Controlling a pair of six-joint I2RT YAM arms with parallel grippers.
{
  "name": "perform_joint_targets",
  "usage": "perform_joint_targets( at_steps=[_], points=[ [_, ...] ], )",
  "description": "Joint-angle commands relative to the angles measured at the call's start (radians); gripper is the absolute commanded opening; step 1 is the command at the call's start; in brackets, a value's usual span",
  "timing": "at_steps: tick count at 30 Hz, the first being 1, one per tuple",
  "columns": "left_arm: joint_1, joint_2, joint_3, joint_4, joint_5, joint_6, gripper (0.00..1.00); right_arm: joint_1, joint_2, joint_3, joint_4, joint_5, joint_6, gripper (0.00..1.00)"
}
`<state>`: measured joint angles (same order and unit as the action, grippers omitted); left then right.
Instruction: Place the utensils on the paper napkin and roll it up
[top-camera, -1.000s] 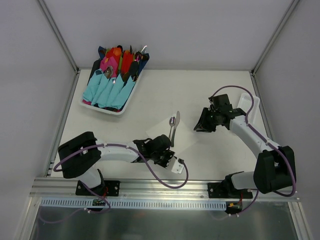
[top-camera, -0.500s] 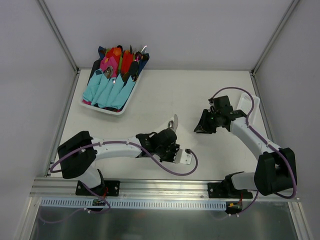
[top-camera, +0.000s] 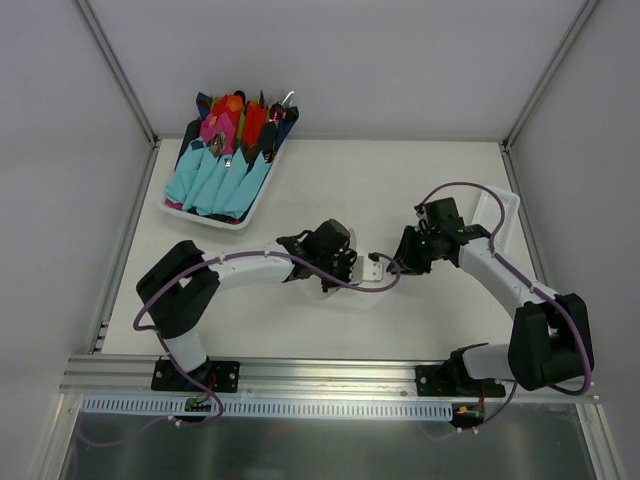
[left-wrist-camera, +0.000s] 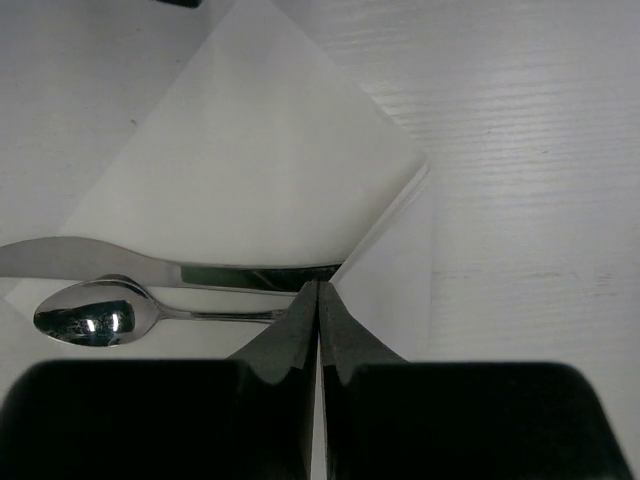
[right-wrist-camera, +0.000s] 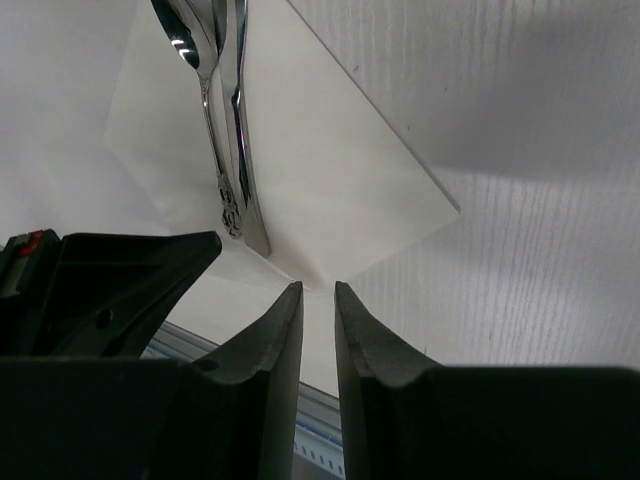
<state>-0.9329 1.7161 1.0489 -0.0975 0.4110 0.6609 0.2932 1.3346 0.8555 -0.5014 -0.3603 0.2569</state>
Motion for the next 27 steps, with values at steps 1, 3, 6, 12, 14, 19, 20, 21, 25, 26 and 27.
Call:
perform_joint_targets(
  at_steps=[1, 3, 6, 12, 14, 19, 20, 21, 25, 26, 27],
  points=[
    [0.028, 0.042, 0.057, -0.016, 0.049, -0.012, 0.00, 0.014, 0.001, -0.010, 0.037, -0.038, -0.001, 0.22],
    [0.051, 0.057, 0.074, -0.016, 0.057, -0.018, 0.00, 0.026, 0.005, -0.021, 0.046, -0.048, 0.010, 0.22],
    [0.072, 0.083, 0.094, -0.016, 0.060, -0.020, 0.00, 0.050, 0.006, -0.044, 0.083, -0.065, 0.037, 0.21],
    [0.092, 0.126, 0.126, -0.015, 0.063, -0.018, 0.00, 0.107, 0.041, -0.087, 0.202, -0.108, 0.113, 0.20],
    [0.100, 0.135, 0.131, -0.015, 0.068, -0.018, 0.00, 0.121, 0.058, -0.108, 0.259, -0.123, 0.153, 0.19],
    [0.108, 0.157, 0.142, -0.016, 0.066, -0.017, 0.00, 0.175, 0.100, -0.127, 0.345, -0.138, 0.209, 0.18],
    [0.109, 0.160, 0.145, -0.016, 0.066, -0.018, 0.00, 0.182, 0.113, -0.127, 0.353, -0.141, 0.222, 0.18],
    [0.112, 0.162, 0.146, -0.016, 0.066, -0.021, 0.00, 0.193, 0.120, -0.127, 0.360, -0.143, 0.228, 0.18],
    [0.120, 0.168, 0.146, -0.013, 0.066, -0.023, 0.00, 0.215, 0.143, -0.131, 0.394, -0.143, 0.252, 0.18],
    [0.121, 0.168, 0.146, -0.011, 0.065, -0.024, 0.00, 0.219, 0.146, -0.134, 0.406, -0.146, 0.257, 0.18],
    [0.124, 0.168, 0.146, -0.010, 0.063, -0.024, 0.00, 0.225, 0.153, -0.136, 0.411, -0.144, 0.265, 0.17]
  ],
)
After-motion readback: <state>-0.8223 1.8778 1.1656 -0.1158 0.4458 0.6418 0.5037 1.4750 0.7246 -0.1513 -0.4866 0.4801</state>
